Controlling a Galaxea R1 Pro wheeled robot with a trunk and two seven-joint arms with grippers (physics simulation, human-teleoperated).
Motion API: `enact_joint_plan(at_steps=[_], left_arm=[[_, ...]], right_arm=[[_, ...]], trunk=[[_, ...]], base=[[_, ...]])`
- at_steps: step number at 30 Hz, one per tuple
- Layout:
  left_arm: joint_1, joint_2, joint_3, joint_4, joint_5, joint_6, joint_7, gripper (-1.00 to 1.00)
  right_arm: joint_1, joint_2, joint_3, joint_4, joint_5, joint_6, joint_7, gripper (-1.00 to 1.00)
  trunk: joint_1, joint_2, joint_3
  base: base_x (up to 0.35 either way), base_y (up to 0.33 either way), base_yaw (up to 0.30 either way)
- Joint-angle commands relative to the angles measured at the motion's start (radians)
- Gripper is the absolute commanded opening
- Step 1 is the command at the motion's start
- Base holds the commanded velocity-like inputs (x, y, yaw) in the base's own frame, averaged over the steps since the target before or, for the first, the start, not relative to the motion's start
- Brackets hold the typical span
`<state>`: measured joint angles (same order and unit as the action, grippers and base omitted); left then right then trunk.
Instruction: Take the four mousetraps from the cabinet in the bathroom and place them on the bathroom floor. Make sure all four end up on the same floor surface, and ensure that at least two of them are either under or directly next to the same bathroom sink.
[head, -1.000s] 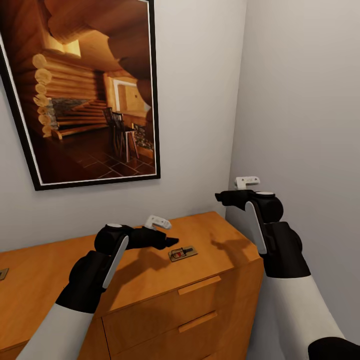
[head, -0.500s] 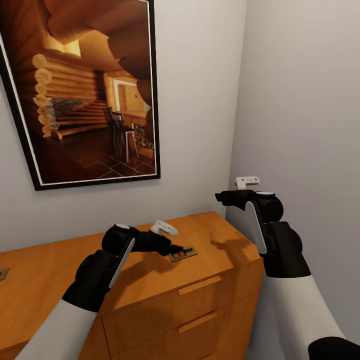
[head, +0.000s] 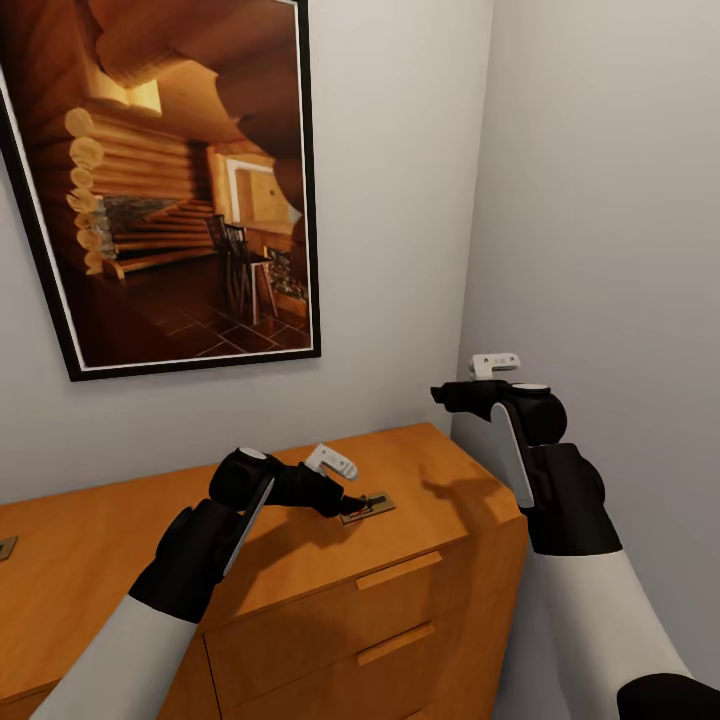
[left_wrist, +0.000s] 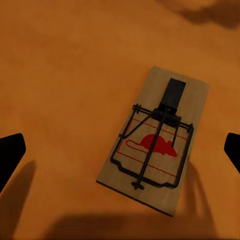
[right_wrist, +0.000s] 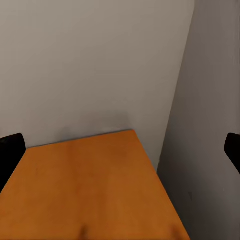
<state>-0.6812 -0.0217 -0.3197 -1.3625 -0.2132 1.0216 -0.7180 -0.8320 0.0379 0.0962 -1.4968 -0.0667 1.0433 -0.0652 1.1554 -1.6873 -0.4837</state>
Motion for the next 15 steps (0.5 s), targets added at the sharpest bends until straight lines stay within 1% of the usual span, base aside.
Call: enact_joint_plan(at_steps=[1,4,15], left_arm=[[-0.001,-0.001,0.0,-0.001,-0.014,0.003,-0.012,1.0],[-0.001,-0.001,0.0,0.0,-0.022,0.004,-0.017,1.0],[-0.001,-0.002,-0.001,0.002,-0.031,0.005,-0.022,1.0]], right_arm=[[-0.001,0.0,0.0,0.0,-0.007,0.004,-0.007,1.0],[-0.001,0.0,0.001,0.001,-0.007,0.004,-0.007,1.0],[-0.001,0.0,0.002,0.002,-0.007,0.004,-0.007,1.0]], trunk=[[0.0,-0.001,-0.001],[0.0,-0.001,-0.001],[0.0,-0.001,-0.001]], base=[[0.0,0.0,0.0],[0.0,0.0,0.0],[0.0,0.0,0.0]])
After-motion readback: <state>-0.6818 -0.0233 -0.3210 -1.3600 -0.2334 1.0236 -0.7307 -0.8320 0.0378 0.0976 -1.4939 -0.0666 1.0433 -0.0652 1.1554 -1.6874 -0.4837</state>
